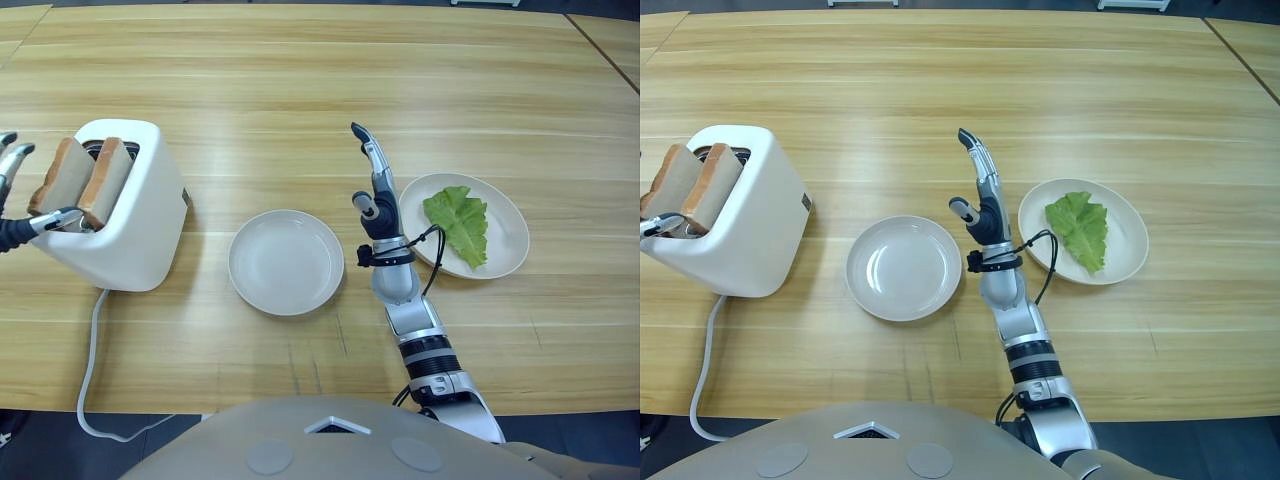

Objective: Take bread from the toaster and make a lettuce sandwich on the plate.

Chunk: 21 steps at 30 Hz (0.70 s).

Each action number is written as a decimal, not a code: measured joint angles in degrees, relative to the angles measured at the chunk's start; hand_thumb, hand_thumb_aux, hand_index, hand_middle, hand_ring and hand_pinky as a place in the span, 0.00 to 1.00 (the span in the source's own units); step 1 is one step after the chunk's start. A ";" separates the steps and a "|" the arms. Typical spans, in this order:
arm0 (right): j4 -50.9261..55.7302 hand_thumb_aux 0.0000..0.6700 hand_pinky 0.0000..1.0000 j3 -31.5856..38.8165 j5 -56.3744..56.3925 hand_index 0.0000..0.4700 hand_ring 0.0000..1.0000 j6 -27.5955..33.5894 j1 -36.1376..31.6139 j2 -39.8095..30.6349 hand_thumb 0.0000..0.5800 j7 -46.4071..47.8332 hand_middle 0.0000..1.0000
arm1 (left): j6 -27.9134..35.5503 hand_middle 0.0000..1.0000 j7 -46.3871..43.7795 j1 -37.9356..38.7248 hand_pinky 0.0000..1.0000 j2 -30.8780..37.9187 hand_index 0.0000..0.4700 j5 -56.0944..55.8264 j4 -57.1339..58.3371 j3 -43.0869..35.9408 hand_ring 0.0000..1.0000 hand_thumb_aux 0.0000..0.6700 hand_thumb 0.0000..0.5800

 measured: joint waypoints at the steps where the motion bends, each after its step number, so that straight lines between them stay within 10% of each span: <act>1: 0.01 0.00 0.00 0.00 0.00 0.00 0.00 0.00 0.04 -0.02 0.00 0.00 0.00 | -0.09 0.00 -0.46 -0.23 0.00 -0.14 0.38 -1.35 -0.82 -0.64 0.00 0.38 0.62; 3: 0.03 0.00 0.00 0.07 -0.04 0.00 0.00 0.00 0.04 0.02 0.00 0.00 0.00 | -0.10 0.00 -1.18 -0.50 0.00 -0.29 0.35 -2.53 -1.52 -1.80 0.00 0.35 0.57; 5: 0.10 0.00 0.00 0.09 -0.05 0.00 0.00 0.00 0.03 0.02 0.00 -0.01 0.00 | -0.10 0.00 -1.67 -0.32 0.00 -0.31 0.06 -2.73 -1.28 -2.72 0.00 0.06 0.12; 7: 0.11 0.00 0.00 0.14 -0.09 0.00 0.00 0.00 0.03 0.04 0.00 -0.02 0.00 | 0.29 0.00 -2.35 0.34 0.00 -0.25 0.00 -2.54 0.49 -3.59 0.00 0.00 0.00; 21: 0.61 0.00 0.00 0.22 -0.27 0.00 0.00 0.00 -0.01 0.08 0.00 -0.06 0.00 | 1.16 0.00 -0.65 2.02 0.00 1.19 0.00 -1.84 2.57 -1.54 0.00 0.00 0.00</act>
